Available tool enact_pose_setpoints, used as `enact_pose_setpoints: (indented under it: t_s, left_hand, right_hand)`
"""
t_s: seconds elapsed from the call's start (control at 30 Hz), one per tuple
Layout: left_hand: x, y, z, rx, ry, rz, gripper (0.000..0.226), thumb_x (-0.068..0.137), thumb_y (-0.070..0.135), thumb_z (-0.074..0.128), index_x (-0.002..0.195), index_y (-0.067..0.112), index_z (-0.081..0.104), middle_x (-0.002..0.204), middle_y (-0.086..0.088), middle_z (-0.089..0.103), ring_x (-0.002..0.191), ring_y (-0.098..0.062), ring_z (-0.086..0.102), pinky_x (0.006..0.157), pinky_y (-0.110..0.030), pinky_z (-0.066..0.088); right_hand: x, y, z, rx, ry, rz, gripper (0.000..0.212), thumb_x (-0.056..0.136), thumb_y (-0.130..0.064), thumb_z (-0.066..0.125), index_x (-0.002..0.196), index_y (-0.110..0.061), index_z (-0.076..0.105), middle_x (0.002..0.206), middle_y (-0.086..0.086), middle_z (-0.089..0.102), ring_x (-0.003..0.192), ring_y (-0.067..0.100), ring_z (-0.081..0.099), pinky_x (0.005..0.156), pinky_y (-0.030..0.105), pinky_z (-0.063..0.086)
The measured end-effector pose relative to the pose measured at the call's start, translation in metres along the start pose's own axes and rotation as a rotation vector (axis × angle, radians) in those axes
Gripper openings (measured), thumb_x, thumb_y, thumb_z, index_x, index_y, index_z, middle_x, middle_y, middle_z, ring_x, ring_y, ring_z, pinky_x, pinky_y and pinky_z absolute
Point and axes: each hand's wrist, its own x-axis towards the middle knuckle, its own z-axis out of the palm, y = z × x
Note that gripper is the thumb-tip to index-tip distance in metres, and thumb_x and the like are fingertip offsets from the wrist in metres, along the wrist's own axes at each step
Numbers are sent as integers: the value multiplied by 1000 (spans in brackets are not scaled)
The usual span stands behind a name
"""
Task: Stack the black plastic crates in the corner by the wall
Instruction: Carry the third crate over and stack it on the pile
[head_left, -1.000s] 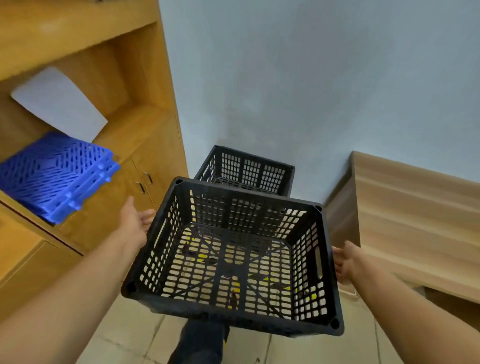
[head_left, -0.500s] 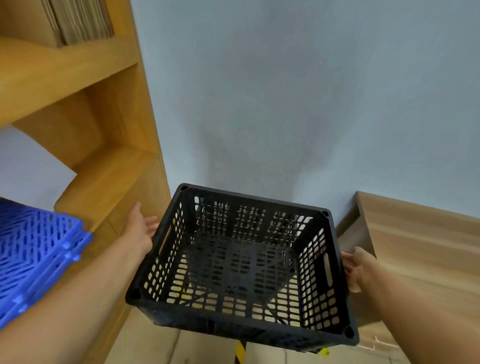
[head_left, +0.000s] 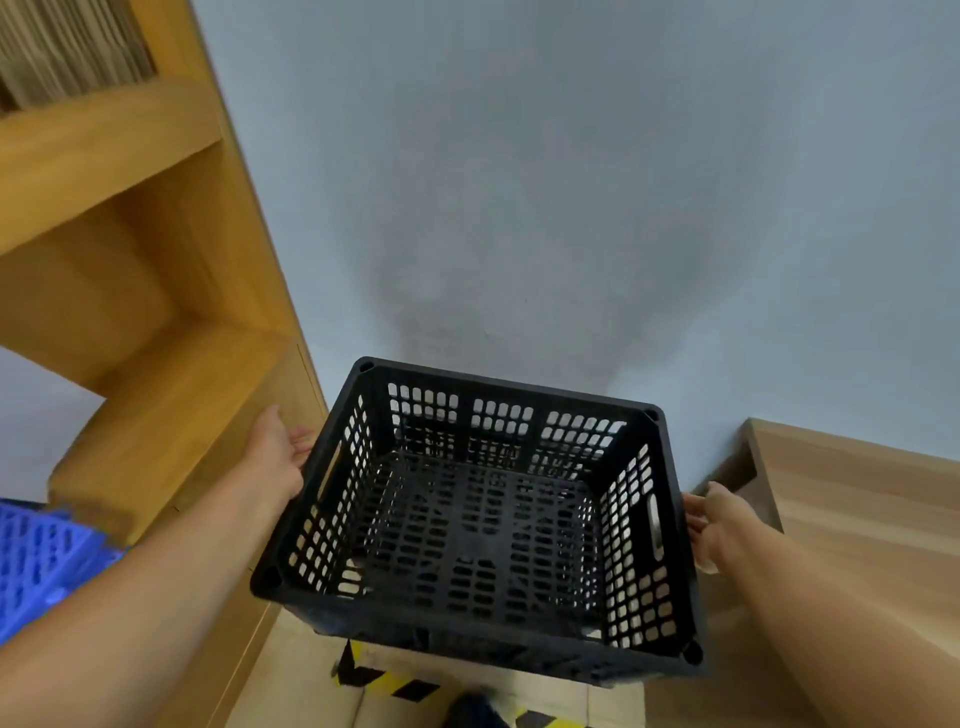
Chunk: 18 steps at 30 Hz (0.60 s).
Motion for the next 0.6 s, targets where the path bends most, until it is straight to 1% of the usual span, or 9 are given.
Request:
enact_pose_setpoints:
  t_s: [0.07,0.1,0.17,0.2,0.3,0.37,0.43,0.5,0.6]
  left_hand:
    - [11,7,15,5,7,-2,60,93,54,33,117,4,56,106,-13,59,91,-26,57,73,-40,46]
    - [16,10,23,4,10,-4,61,93,54,32,117,4,56,105,-13,58,90,-26,57,72,-39,46]
    - [26,15,37,-5,8,-1,62,93,56,29,114,5,56,95,-13,56,82,-24,54,64,-38,44]
    - [32,17,43,-12,5,-2,63,93,57,28,113,5,56,94,-14,55,82,-24,54,64,-38,43]
    - [47,20,60,-21,10,1,66,93,58,25,117,6,57,111,-15,54,98,-26,52,79,-41,42]
    - [53,23,70,-28,15,2,65,93,57,23,112,6,58,116,-15,52,102,-26,50,81,-40,41]
    - [59,27,79,-31,18,0,64,93,58,23,108,7,59,117,-15,52,103,-26,50,82,-40,42]
    - [63,32,87,-20,21,6,63,93,58,24,103,7,60,117,-14,52,104,-26,49,84,-41,42]
    - [67,39,97,3,31,24,61,92,58,26,88,8,59,117,-15,52,105,-26,49,84,-41,43]
  right_hand:
    - [9,-15,10,-14,3,12,49,100,-43,26,92,-5,57,79,15,54,67,26,51,56,39,43]
    - [15,-23,15,-16,1,22,49,100,-42,26,85,-5,54,75,14,50,63,25,47,52,38,39]
    - [25,-36,22,-18,-12,47,48,101,-41,26,84,-5,53,73,13,47,60,23,42,46,35,39]
    - [30,-42,25,-21,-18,59,48,100,-42,26,86,-6,53,75,13,49,61,24,44,45,34,41]
    - [42,-56,33,-16,-26,74,47,100,-42,28,89,-6,55,84,16,56,70,28,54,56,42,44]
    - [49,-64,38,-6,-24,71,46,100,-42,30,90,-5,55,88,18,58,75,29,57,70,45,48]
    - [55,-71,41,-8,-16,73,46,99,-41,30,91,-5,56,91,18,59,78,29,58,79,46,49]
    - [58,-77,43,-11,-9,82,45,99,-41,30,93,-5,57,92,18,60,81,29,59,78,46,50]
    - [59,-82,46,-18,-7,79,44,99,-41,31,96,-6,57,90,18,60,79,29,59,67,45,50]
